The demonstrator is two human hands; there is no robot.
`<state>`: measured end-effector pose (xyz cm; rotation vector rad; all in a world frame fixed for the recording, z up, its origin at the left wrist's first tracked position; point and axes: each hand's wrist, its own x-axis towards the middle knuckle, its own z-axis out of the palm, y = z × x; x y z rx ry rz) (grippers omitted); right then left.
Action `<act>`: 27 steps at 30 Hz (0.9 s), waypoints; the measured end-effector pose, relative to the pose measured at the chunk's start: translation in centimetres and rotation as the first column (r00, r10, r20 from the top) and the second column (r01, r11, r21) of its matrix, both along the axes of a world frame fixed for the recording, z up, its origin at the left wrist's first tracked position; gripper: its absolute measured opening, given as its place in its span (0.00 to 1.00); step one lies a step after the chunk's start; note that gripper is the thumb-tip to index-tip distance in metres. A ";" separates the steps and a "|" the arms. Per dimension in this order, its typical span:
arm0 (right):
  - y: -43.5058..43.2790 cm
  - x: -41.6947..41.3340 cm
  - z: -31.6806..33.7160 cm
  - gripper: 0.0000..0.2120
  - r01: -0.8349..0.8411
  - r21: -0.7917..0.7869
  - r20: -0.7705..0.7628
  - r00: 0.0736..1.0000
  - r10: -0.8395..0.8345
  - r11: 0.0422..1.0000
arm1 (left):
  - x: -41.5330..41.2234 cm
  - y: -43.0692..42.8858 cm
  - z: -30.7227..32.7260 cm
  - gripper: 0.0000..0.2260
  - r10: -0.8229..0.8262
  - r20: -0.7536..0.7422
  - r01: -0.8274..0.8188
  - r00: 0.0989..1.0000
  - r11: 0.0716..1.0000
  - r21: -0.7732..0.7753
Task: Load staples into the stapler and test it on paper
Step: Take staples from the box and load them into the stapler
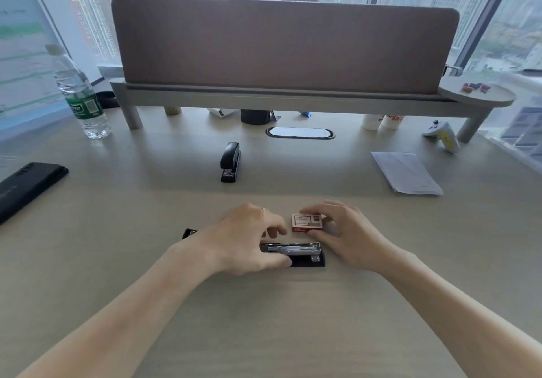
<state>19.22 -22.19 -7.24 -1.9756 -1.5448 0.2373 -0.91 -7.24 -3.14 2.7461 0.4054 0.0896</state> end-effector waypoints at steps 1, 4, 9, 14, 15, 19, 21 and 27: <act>-0.2 0.0 0.0 0.20 0.002 0.006 -0.020 1.000 -0.002 1.000 | 0.1 0.0 0.1 0.24 0.034 0.048 -0.033 0.998 0.999 -0.023; -0.8 0.1 0.1 0.25 0.113 0.104 -0.160 0.983 -0.095 0.988 | 1.4 0.1 1.0 0.19 0.161 0.204 -0.131 0.966 0.980 -0.150; -0.7 -0.7 -0.4 0.25 0.199 0.107 -0.387 0.911 -0.144 0.974 | 4.5 0.8 0.6 0.25 0.173 0.003 -0.171 0.985 0.976 -0.136; -0.5 -1.5 -0.8 0.28 0.225 0.137 -0.441 0.886 -0.144 0.965 | 5.9 0.4 -0.4 0.12 0.141 0.008 -0.139 0.990 0.982 -0.129; -0.4 -1.6 -0.9 0.28 0.223 0.150 -0.440 0.888 -0.137 0.963 | 5.9 0.4 -0.4 0.10 0.143 0.022 -0.139 0.989 0.982 -0.132; -0.3 -2.0 -1.1 0.26 0.185 0.183 -0.420 0.903 -0.093 0.966 | 5.7 0.6 -0.9 0.09 0.137 0.052 -0.128 0.989 0.980 -0.149; -0.2 -1.8 -1.3 0.25 0.150 0.190 -0.410 0.910 -0.060 0.970 | 5.5 0.6 -0.9 0.10 0.136 0.067 -0.126 0.988 0.982 -0.143; -0.3 -1.4 -1.1 0.22 0.129 0.165 -0.417 0.907 -0.050 0.978 | 5.3 0.9 -1.0 0.15 0.133 0.073 -0.121 0.988 0.982 -0.141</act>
